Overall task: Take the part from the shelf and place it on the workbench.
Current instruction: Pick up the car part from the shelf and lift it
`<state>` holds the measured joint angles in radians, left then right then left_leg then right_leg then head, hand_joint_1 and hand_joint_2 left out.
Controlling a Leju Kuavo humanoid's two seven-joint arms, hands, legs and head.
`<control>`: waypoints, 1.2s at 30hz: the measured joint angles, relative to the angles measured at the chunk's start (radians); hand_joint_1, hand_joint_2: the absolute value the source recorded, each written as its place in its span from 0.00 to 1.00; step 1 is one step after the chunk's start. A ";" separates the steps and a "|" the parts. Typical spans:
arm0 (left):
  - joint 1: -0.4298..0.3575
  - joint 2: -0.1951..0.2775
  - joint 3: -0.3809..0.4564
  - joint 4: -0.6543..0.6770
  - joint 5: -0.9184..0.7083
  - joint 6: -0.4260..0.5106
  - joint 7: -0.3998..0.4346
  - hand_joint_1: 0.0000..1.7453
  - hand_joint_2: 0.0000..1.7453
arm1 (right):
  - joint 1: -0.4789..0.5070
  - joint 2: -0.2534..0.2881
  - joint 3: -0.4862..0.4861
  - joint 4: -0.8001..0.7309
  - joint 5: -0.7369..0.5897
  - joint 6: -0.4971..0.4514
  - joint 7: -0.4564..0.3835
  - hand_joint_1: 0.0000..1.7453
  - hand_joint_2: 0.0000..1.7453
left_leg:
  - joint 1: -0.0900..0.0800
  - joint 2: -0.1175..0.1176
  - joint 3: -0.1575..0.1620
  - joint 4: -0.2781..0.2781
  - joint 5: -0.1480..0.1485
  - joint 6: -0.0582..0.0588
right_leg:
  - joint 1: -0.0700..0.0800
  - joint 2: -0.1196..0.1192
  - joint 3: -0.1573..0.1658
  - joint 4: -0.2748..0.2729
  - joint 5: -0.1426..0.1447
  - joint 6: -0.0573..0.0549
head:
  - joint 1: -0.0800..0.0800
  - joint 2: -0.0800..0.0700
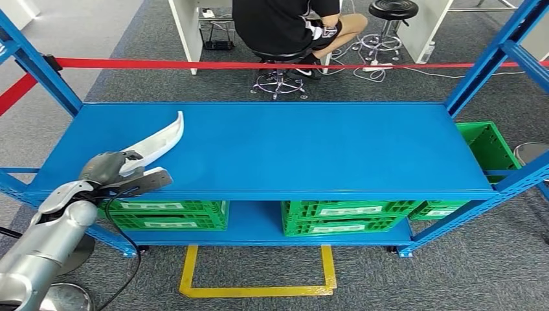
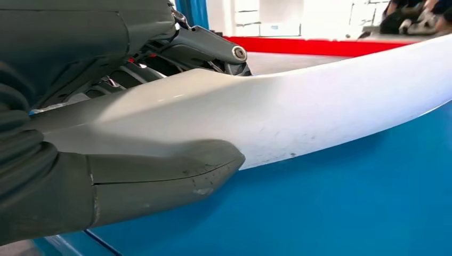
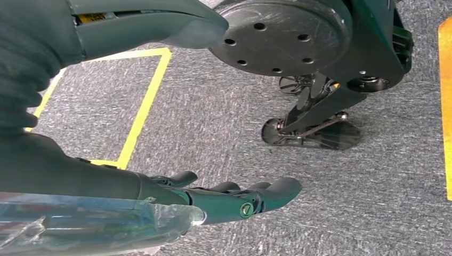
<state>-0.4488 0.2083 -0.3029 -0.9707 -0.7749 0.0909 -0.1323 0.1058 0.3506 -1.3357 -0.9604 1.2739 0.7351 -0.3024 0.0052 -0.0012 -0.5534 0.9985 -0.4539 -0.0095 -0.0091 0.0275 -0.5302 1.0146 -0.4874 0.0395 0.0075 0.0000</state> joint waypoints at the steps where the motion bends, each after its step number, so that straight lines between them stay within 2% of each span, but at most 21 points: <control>1: 0.007 -0.001 0.005 -0.009 0.015 0.010 -0.013 1.00 1.00 | -0.001 0.000 -0.003 0.001 0.006 0.000 -0.004 0.00 1.00 | 0.000 0.000 0.000 0.000 0.000 0.000 | 0.000 0.000 0.000 0.000 0.000 0.000 | 0.000 0.000; 5: 0.061 -0.011 0.032 -0.080 0.088 0.041 -0.064 1.00 1.00 | -0.007 0.000 -0.026 0.004 0.048 -0.001 -0.030 0.00 1.00 | 0.000 0.000 0.000 0.000 0.000 0.000 | 0.000 0.000 0.000 0.000 0.000 0.000 | 0.000 0.000; 10: 0.163 -0.025 0.052 -0.236 0.170 0.022 -0.098 1.00 1.00 | -0.024 0.000 -0.073 0.006 0.093 -0.002 -0.067 0.00 1.00 | 0.000 0.000 -0.001 0.000 0.000 0.000 | 0.000 0.000 -0.001 0.000 0.000 0.000 | 0.000 0.000; 14: 0.268 -0.041 0.052 -0.392 0.175 0.028 -0.111 1.00 1.00 | -0.040 0.000 -0.126 0.006 0.107 0.027 -0.110 0.00 1.00 | -0.003 0.000 -0.001 0.000 -0.001 0.001 | -0.003 0.001 -0.002 -0.002 0.000 0.000 | 0.000 0.000; 17: 0.348 -0.058 0.045 -0.502 0.128 0.055 -0.120 1.00 1.00 | -0.047 0.000 -0.163 0.001 0.061 0.083 -0.126 0.00 1.00 | -0.006 0.000 -0.002 0.001 -0.002 0.003 | -0.006 0.000 -0.002 -0.002 0.000 0.002 | 0.000 0.000; 21: 0.432 -0.084 0.015 -0.606 0.053 0.110 -0.119 1.00 1.00 | -0.047 0.000 -0.190 -0.017 -0.083 0.164 -0.083 0.00 1.00 | -0.013 0.000 -0.002 0.002 -0.005 0.009 | -0.013 0.001 -0.002 -0.003 0.000 0.009 | 0.000 0.000; 25: 0.488 -0.106 -0.014 -0.676 0.017 0.146 -0.118 1.00 1.00 | -0.045 -0.001 -0.205 -0.027 -0.101 0.186 -0.086 0.00 1.00 | -0.014 0.003 -0.002 -0.004 0.003 0.026 | -0.017 0.001 -0.002 -0.009 0.003 0.024 | 0.000 0.000; 26: 0.498 -0.112 -0.021 -0.691 0.010 0.155 -0.118 1.00 1.00 | -0.045 -0.002 -0.209 -0.029 -0.097 0.190 -0.095 0.00 1.00 | -0.011 0.005 -0.002 -0.010 0.009 0.032 | -0.016 -0.002 -0.008 0.002 -0.007 0.027 | 0.000 0.000; 27: 0.507 -0.118 -0.027 -0.703 0.002 0.164 -0.118 1.00 1.00 | -0.045 -0.003 -0.212 -0.030 -0.092 0.194 -0.106 0.00 1.00 | -0.008 0.007 -0.001 -0.016 0.013 0.036 | -0.014 -0.007 -0.021 0.032 -0.030 0.027 | 0.002 0.000; 28: 0.515 -0.123 -0.032 -0.714 -0.006 0.171 -0.117 1.00 1.00 | -0.045 -0.004 -0.213 -0.031 -0.086 0.200 -0.118 0.00 1.00 | -0.006 0.010 -0.002 -0.019 0.016 0.039 | -0.013 -0.012 -0.043 0.082 -0.063 0.028 | 0.004 0.000; 30: 0.532 -0.130 -0.039 -0.729 -0.018 0.182 -0.116 1.00 1.00 | -0.045 -0.007 -0.216 -0.031 -0.073 0.211 -0.137 0.00 1.00 | -0.006 0.013 -0.005 -0.019 0.018 0.040 | -0.011 -0.017 -0.097 0.218 -0.129 0.030 | 0.006 0.000; 31: 0.539 -0.134 -0.043 -0.736 -0.023 0.186 -0.115 1.00 1.00 | -0.045 -0.009 -0.217 -0.031 -0.068 0.215 -0.144 0.00 1.00 | -0.007 0.015 -0.006 -0.018 0.018 0.040 | -0.012 -0.018 -0.114 0.263 -0.140 0.031 | 0.007 0.000; 32: 0.545 -0.137 -0.048 -0.742 -0.027 0.189 -0.115 1.00 1.00 | -0.044 -0.012 -0.219 -0.031 -0.065 0.217 -0.148 0.00 1.00 | -0.006 0.016 -0.006 -0.018 0.020 0.039 | -0.012 -0.018 -0.116 0.274 -0.132 0.032 | 0.007 0.000; 33: 0.550 -0.140 -0.052 -0.747 -0.032 0.193 -0.116 1.00 1.00 | -0.043 -0.015 -0.221 -0.031 -0.066 0.217 -0.151 0.00 1.00 | -0.006 0.016 -0.007 -0.017 0.021 0.037 | -0.012 -0.019 -0.097 0.243 -0.106 0.032 | 0.007 0.000; 34: 0.554 -0.143 -0.055 -0.751 -0.038 0.199 -0.116 1.00 1.00 | -0.043 -0.018 -0.222 -0.031 -0.075 0.217 -0.149 0.00 1.00 | -0.004 0.016 -0.007 -0.016 0.022 0.034 | -0.013 -0.021 -0.064 0.180 -0.070 0.032 | 0.007 0.000; 36: 0.561 -0.149 -0.057 -0.765 -0.056 0.213 -0.115 1.00 1.00 | -0.043 -0.021 -0.222 -0.031 -0.122 0.225 -0.137 0.00 1.00 | -0.005 0.015 -0.010 -0.011 0.024 0.023 | -0.012 -0.025 0.007 0.053 -0.027 0.030 | 0.007 0.000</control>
<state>0.1120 0.0591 -0.3603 -1.7362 -0.8313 0.3041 -0.2476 0.0625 0.3301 -1.5577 -0.9913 1.1519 0.9605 -0.4394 -0.0001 0.0143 -0.5638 0.9876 -0.4297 0.0136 -0.0213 0.0027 -0.5236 1.0676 -0.5146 0.0696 0.0141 0.0000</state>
